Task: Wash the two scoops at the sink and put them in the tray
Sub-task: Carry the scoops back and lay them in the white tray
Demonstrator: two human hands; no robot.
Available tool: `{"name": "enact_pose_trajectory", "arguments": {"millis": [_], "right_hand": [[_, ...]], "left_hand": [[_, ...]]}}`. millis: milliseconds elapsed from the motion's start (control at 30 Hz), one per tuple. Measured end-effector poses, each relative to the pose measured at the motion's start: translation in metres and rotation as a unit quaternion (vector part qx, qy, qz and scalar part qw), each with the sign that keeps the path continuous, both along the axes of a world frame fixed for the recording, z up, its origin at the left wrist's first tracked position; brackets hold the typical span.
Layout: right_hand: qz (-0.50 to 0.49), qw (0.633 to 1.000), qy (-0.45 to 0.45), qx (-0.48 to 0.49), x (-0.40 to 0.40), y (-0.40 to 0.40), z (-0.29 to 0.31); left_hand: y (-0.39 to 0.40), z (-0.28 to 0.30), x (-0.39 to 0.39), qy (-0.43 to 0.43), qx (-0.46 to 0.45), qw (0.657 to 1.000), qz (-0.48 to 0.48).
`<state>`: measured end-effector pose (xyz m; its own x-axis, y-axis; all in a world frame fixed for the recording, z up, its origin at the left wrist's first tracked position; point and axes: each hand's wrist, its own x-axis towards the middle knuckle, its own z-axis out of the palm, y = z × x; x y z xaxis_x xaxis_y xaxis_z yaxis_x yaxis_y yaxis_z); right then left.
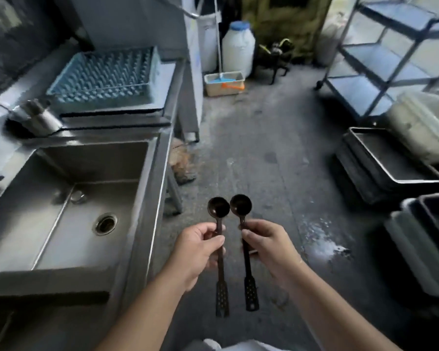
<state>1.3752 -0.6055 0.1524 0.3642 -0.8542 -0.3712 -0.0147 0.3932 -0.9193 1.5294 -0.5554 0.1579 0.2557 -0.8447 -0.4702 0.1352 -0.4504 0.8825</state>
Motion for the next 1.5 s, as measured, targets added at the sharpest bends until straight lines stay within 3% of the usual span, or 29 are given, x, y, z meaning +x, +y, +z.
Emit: {"name": "enact_pose_trajectory", "arguments": {"millis": [200,400,633,900,1333,1500], "right_hand": [[-0.136,0.99,0.035,0.003,-0.154,0.022,0.009],[-0.276,0.96,0.045,0.025,-0.318,0.078,0.012],[-0.456,0.888,0.037,0.039,-0.466,0.161,0.011],[-0.608,0.79,0.034,0.071,-0.563,0.218,0.006],[-0.709,0.698,0.046,0.091,-0.718,0.107,-0.007],[-0.734,0.674,0.02,0.077,-0.77,0.058,-0.007]], "left_hand": [[-0.026,0.004,-0.145,0.005,-0.001,0.988,-0.156],[-0.015,0.002,-0.314,0.044,0.036,0.953,-0.299],[0.008,-0.003,-0.489,0.04,0.041,0.873,-0.484],[0.024,-0.009,-0.633,0.04,0.057,0.772,-0.632],[-0.103,-0.015,-0.82,0.038,0.058,0.681,-0.729],[-0.147,-0.013,-0.885,0.028,0.036,0.686,-0.726]]}}
